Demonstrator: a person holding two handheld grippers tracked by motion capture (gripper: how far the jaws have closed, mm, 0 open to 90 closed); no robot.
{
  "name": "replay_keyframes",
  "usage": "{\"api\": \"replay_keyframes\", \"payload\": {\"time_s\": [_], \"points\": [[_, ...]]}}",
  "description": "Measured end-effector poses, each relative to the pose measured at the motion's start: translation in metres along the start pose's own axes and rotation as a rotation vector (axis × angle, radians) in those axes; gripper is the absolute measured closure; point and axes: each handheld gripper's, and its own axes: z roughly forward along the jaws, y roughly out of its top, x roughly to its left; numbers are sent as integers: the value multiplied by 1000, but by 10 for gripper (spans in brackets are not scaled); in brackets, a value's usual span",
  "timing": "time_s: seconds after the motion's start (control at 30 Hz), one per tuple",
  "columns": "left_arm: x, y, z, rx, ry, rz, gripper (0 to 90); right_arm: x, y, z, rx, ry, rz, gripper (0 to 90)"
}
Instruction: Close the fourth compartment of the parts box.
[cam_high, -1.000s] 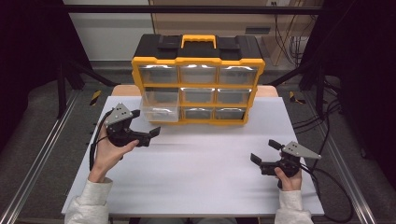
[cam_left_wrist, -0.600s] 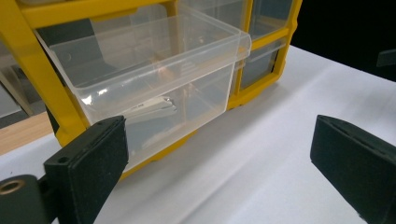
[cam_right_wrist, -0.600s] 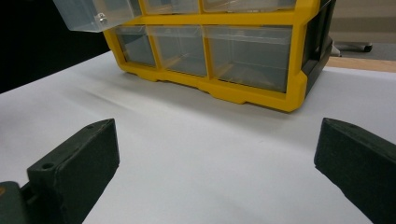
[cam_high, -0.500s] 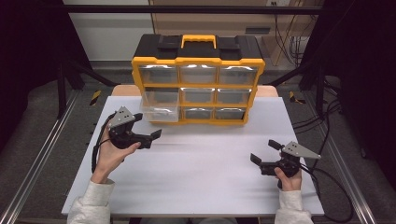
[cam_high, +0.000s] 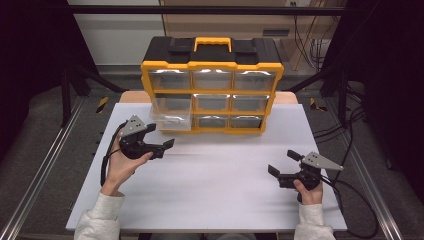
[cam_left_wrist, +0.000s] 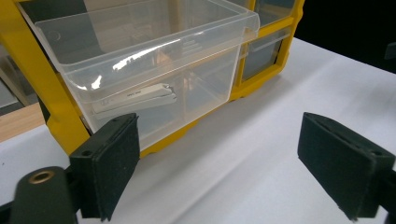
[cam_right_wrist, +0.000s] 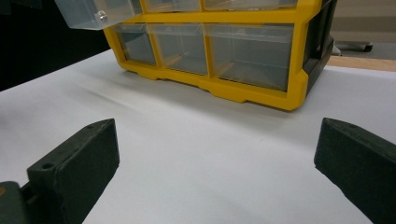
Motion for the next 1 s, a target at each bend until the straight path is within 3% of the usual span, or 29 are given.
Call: {"api": "replay_keyframes", "payload": {"time_s": [0.5, 1.0], "points": [[-1, -1, 6, 13, -14, 10, 346, 0, 0, 0, 2, 4, 2, 3], [2, -2, 10, 21, 18, 5, 592, -1, -1, 0, 4, 5, 4, 3]]}}
